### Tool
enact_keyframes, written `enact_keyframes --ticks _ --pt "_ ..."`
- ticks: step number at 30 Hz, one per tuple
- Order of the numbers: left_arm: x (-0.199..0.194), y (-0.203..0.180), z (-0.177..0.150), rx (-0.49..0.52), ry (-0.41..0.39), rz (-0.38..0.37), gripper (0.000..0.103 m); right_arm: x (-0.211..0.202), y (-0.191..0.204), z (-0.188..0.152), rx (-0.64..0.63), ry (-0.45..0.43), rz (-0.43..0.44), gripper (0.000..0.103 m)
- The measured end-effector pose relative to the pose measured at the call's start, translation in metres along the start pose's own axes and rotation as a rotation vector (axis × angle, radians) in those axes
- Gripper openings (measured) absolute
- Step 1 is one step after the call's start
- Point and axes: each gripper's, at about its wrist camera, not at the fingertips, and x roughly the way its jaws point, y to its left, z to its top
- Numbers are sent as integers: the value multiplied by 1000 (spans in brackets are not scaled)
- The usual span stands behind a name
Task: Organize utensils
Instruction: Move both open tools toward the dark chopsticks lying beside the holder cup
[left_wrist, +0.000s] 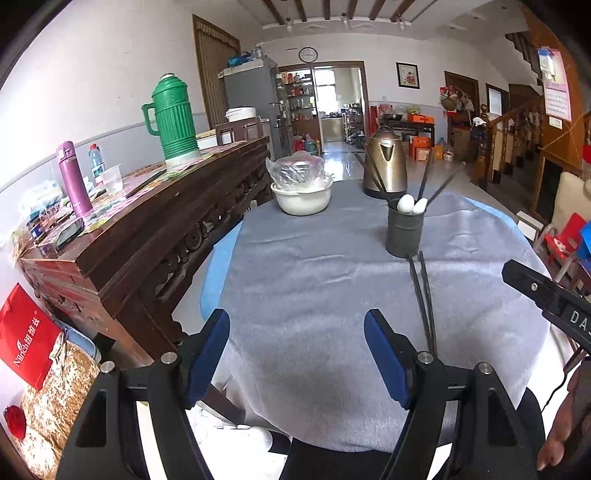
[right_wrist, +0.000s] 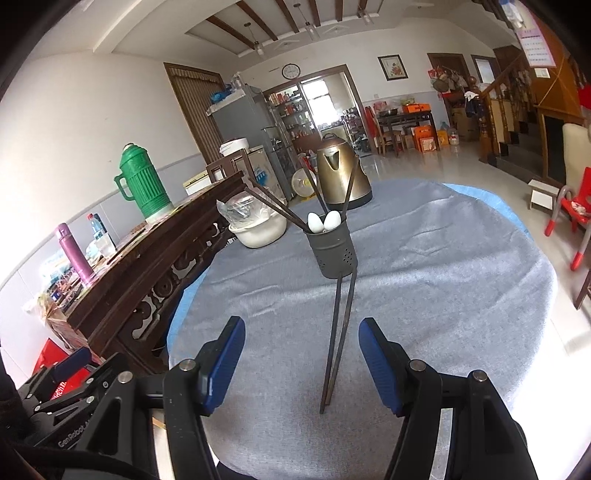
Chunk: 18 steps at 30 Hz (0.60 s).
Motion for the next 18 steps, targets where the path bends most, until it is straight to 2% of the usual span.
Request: enact_keyframes --ticks 18 --pt "-1 10 -1 -21 -18 -7 76 -6 7 -1 -38 -31 -35 68"
